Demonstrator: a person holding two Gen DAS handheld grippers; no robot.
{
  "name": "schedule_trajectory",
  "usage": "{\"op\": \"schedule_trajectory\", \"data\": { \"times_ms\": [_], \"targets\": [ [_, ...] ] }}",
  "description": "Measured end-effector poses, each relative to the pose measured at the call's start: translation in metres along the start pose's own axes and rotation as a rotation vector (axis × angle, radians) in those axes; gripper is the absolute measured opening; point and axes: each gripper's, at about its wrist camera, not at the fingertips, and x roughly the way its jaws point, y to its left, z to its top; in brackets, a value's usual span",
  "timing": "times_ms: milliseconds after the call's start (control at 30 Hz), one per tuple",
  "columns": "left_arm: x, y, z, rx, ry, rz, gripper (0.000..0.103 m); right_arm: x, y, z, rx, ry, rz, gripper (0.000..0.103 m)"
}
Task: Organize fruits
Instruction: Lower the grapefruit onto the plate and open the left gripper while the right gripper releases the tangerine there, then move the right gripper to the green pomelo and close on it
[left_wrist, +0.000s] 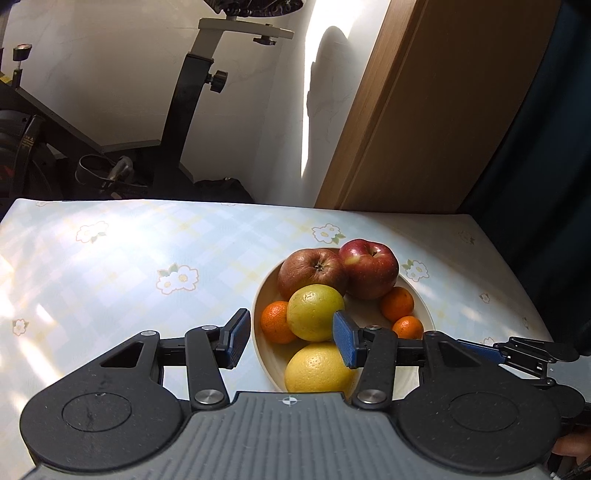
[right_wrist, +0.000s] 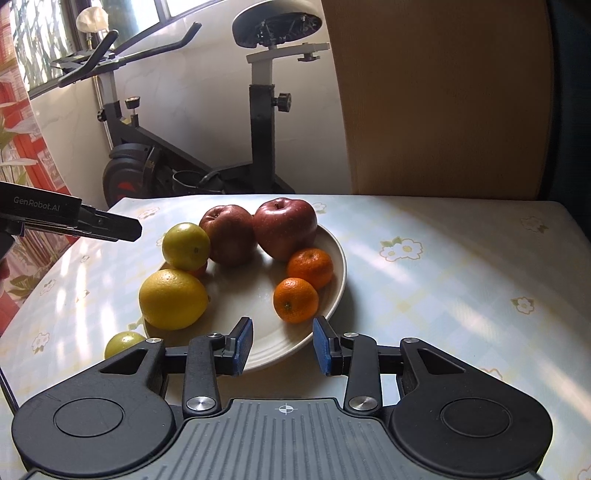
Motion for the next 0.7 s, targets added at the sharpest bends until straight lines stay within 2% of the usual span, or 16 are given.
{"op": "schedule_trajectory", "data": {
  "times_ms": [233,433,700],
  "targets": [
    [-0.029,0.010,-0.024,-0.009,-0.013,0.022,0.052,-0.013,0.013,-0.018,0.025,0.012,0.013,0.033],
    [-0.048,0.023,-0.048,0.000,0.001,0.071,0.052,-0.019,0.031,-0.033,0.028,0.034,0.032,0.033],
    [-0.065,0.028,-0.073,0.000,0.004,0.070,0.052,-0.030,0.050,-0.046,0.007,0.051,0.052,0.034]
  ]
}}
